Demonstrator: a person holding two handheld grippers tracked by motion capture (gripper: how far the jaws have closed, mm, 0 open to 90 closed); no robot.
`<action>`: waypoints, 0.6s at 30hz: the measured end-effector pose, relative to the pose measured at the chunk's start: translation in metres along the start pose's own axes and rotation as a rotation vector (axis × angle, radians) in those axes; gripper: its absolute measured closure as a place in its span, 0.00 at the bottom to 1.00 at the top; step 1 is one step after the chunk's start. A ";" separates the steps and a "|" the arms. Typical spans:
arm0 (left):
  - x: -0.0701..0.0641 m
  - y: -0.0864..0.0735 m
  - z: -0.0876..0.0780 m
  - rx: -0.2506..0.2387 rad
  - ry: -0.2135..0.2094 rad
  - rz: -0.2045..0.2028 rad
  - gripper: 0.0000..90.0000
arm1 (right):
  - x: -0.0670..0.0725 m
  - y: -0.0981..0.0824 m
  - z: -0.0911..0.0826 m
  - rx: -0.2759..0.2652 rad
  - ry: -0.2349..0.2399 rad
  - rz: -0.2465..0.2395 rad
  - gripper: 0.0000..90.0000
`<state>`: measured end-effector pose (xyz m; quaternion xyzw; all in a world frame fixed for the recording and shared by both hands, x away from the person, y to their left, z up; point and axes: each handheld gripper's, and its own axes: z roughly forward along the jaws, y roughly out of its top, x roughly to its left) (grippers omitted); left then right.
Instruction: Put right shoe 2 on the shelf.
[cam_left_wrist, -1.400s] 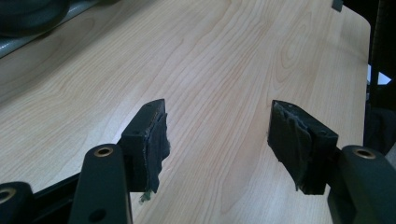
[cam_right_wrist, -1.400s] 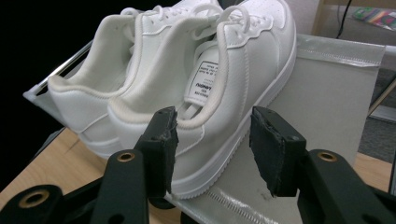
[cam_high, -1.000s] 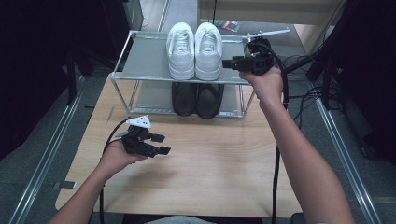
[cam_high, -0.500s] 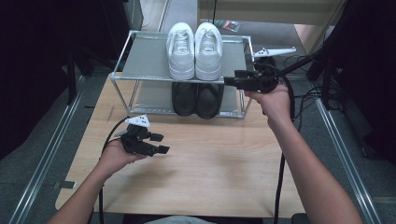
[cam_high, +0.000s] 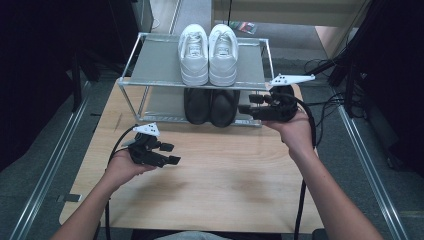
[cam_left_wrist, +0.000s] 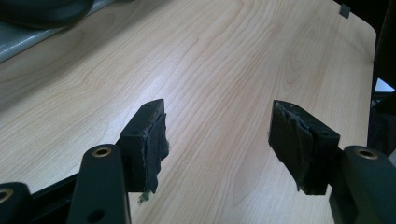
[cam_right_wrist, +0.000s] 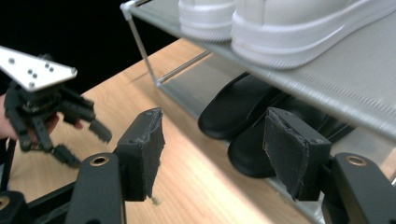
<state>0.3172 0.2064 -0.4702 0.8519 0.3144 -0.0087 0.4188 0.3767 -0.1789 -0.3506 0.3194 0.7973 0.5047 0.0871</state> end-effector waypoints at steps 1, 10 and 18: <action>0.000 0.000 0.000 0.000 0.000 -0.003 0.41 | 0.001 -0.004 0.000 -0.001 0.004 -0.001 0.44; 0.001 -0.001 0.001 0.008 0.000 -0.003 0.41 | 0.009 -0.041 0.000 0.022 0.030 -0.014 0.44; 0.001 -0.001 0.000 0.012 0.004 -0.002 0.41 | 0.011 -0.073 0.005 0.043 0.041 -0.006 0.44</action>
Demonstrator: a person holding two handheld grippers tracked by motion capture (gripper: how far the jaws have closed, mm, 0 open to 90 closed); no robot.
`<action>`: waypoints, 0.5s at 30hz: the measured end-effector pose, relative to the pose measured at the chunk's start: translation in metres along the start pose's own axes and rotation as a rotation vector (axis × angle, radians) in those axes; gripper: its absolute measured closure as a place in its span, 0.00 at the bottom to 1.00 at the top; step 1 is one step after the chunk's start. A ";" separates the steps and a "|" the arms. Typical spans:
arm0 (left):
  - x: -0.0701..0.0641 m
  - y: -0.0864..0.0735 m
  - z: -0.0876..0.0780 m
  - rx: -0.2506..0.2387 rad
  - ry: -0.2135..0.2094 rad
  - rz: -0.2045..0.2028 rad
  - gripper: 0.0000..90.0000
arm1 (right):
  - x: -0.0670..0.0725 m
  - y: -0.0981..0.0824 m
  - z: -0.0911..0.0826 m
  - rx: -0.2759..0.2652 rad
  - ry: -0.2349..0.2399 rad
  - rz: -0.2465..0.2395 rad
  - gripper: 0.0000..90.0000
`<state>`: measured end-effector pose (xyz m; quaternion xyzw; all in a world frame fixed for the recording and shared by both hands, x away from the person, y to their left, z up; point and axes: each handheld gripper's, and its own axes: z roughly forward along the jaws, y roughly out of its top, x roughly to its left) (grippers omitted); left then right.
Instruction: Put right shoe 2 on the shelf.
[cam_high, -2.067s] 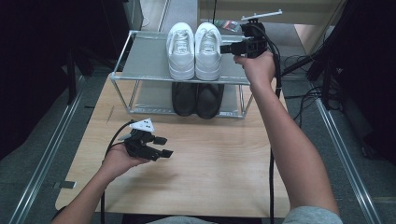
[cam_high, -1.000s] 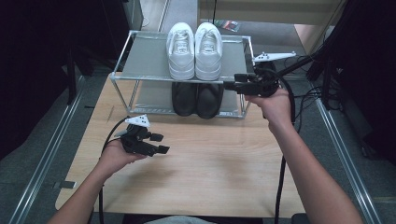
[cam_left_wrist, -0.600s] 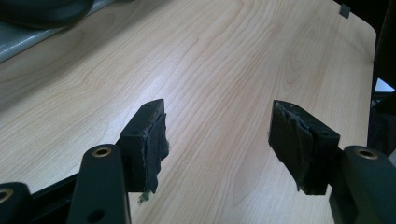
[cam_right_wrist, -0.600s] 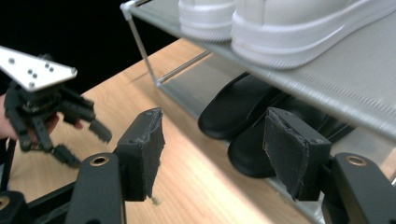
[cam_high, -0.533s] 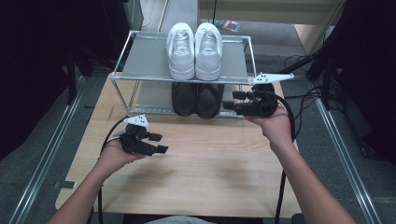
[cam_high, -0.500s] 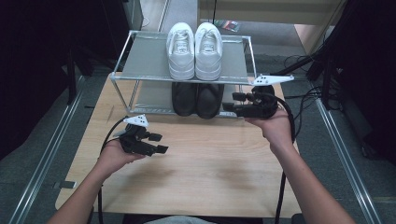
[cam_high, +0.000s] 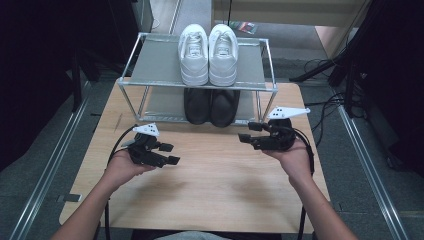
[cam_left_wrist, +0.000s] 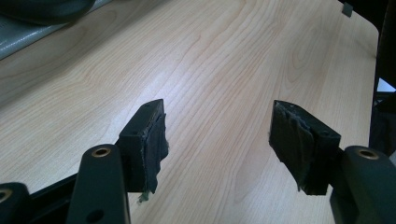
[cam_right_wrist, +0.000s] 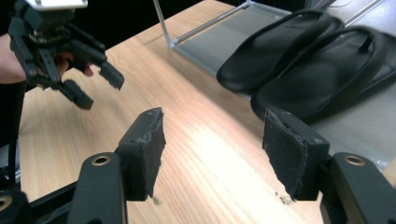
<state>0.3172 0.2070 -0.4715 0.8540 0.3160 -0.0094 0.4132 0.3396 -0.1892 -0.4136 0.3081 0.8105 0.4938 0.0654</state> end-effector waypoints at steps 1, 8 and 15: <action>0.000 0.000 0.000 0.000 0.000 0.001 0.41 | 0.000 -0.004 0.001 0.006 0.002 0.003 0.45; 0.000 0.000 0.000 0.002 0.001 0.001 0.41 | 0.000 -0.028 0.004 0.021 0.003 0.025 0.45; 0.000 0.000 0.000 0.004 0.000 0.002 0.41 | -0.005 -0.044 0.003 0.024 -0.018 0.042 0.45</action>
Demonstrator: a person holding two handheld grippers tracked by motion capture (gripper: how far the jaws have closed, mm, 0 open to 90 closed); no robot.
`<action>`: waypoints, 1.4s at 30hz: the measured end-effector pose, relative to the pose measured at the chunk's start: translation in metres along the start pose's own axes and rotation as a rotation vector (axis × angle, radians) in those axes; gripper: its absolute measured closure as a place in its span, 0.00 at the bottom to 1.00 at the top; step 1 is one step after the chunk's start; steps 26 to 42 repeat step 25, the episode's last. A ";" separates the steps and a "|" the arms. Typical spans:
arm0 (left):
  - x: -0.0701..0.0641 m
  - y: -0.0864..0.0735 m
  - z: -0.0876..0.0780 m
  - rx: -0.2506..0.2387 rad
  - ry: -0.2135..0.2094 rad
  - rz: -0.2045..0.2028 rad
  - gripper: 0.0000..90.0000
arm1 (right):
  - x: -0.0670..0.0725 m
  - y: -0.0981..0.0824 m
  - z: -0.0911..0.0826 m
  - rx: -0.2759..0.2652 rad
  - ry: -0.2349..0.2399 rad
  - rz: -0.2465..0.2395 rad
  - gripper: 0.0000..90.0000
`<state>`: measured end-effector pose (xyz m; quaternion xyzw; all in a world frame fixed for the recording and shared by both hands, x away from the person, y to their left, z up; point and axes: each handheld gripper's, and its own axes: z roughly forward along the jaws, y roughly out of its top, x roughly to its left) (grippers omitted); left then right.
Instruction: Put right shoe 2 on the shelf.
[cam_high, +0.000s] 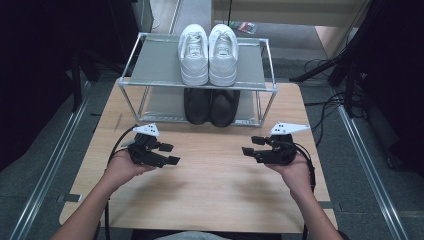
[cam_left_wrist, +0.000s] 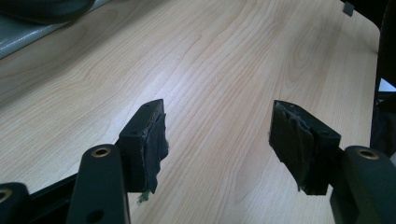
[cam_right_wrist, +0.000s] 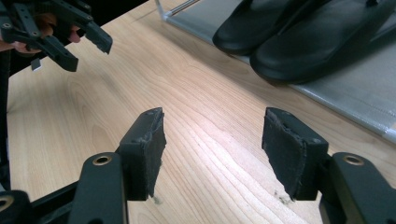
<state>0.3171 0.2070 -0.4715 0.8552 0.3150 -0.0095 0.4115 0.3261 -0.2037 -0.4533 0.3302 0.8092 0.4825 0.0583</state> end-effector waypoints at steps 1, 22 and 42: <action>0.000 0.000 0.000 0.000 0.001 0.000 0.41 | 0.000 -0.001 0.000 0.000 -0.003 0.001 0.45; -0.001 0.001 0.004 0.007 0.011 0.001 0.40 | 0.000 -0.016 0.009 0.016 -0.015 0.014 0.44; -0.001 0.001 0.004 0.008 0.011 -0.001 0.40 | 0.001 -0.016 0.010 0.016 -0.023 0.001 0.44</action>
